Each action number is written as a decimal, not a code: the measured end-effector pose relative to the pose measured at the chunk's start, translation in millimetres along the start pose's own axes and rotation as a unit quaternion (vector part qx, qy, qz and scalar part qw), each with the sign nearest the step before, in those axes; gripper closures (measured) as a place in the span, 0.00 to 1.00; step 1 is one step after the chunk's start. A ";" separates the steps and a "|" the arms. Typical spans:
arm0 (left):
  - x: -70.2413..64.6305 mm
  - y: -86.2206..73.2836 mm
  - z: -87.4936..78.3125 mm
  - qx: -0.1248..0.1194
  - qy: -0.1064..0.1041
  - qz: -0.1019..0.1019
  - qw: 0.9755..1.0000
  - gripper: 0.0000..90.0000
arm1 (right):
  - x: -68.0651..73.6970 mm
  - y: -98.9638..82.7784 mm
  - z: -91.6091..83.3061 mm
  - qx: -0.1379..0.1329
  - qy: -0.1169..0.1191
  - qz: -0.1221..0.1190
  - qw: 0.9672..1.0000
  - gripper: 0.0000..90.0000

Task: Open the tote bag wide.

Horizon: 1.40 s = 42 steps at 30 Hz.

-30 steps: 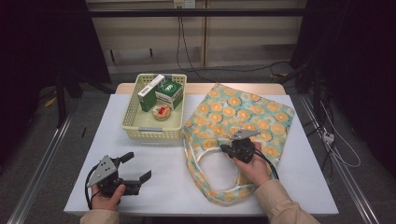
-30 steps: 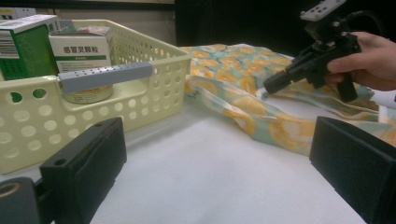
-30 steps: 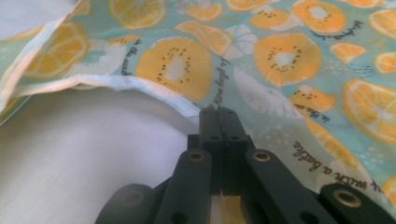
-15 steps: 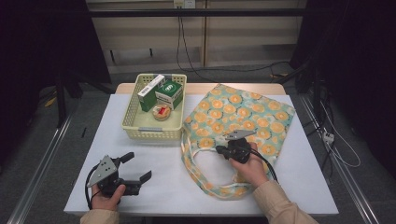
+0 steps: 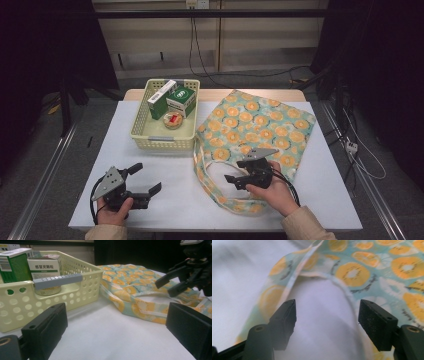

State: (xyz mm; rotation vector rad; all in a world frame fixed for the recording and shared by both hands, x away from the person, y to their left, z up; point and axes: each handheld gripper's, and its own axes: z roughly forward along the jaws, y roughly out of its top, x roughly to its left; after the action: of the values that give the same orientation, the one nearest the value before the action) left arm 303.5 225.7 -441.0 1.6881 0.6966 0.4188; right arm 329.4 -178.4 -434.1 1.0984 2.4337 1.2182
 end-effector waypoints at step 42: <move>-0.2 0.4 0.1 -0.003 -0.002 -0.003 1.000 0.04 | 40.9 16.2 -6.3 -0.001 0.092 -0.036 0.995 1.00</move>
State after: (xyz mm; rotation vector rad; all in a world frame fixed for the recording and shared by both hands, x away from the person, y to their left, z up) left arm 303.6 225.5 -440.6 1.6809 0.6962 0.4125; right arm 306.3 -147.5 -412.2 0.9270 2.5804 1.3546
